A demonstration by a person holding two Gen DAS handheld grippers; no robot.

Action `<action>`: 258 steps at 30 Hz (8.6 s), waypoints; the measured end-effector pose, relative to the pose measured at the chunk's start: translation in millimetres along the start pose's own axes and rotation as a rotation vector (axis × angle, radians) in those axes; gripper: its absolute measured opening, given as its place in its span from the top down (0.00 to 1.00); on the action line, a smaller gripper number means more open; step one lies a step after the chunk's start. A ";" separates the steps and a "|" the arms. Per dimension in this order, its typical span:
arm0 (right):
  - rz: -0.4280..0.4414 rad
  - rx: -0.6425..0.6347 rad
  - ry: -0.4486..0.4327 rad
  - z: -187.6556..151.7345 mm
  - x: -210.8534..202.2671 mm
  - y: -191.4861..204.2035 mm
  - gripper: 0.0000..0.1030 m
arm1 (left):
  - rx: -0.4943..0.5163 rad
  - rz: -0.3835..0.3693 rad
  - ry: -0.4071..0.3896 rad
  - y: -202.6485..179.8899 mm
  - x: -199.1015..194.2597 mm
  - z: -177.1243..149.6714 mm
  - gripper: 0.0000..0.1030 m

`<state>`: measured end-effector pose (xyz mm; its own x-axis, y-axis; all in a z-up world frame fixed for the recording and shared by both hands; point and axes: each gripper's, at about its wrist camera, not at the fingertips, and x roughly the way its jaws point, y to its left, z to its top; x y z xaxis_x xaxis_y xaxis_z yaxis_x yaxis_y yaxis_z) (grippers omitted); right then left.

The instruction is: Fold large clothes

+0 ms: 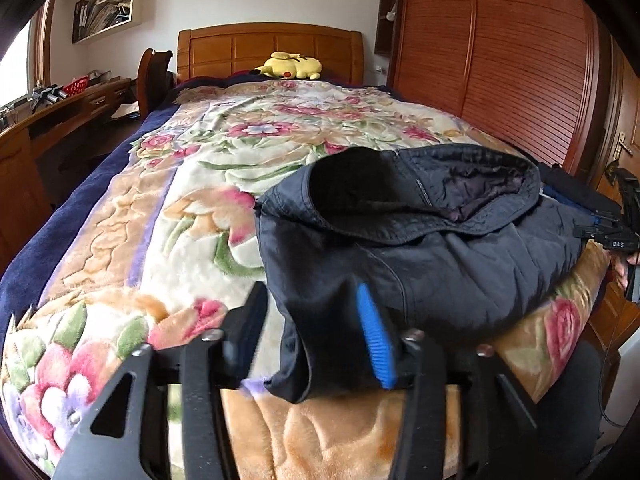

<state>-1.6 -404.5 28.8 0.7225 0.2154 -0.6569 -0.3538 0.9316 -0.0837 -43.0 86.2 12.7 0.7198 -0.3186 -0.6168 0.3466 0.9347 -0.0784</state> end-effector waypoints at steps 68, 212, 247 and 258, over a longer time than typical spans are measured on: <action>0.208 -0.508 0.223 131.7 189.6 196.6 0.41 | -0.030 0.043 -0.142 -8.2 25.6 23.4 0.23; 0.124 -0.063 -0.068 -12.0 98.6 145.5 0.43 | -0.093 0.044 0.088 14.6 29.9 -40.7 0.46; -0.083 0.026 -0.150 -55.1 20.3 56.6 0.42 | 0.203 -0.183 -0.199 -194.3 39.1 132.6 0.93; -0.152 0.113 -0.187 -82.7 -21.6 15.0 0.42 | 0.318 -0.434 -0.102 -317.8 47.8 132.6 0.94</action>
<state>-71.6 -419.4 -20.2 0.8635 0.1107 -0.4921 -0.1716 0.9819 -0.0802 -39.0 -246.9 111.9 0.5195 -0.6927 -0.5003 0.7781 0.6255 -0.0580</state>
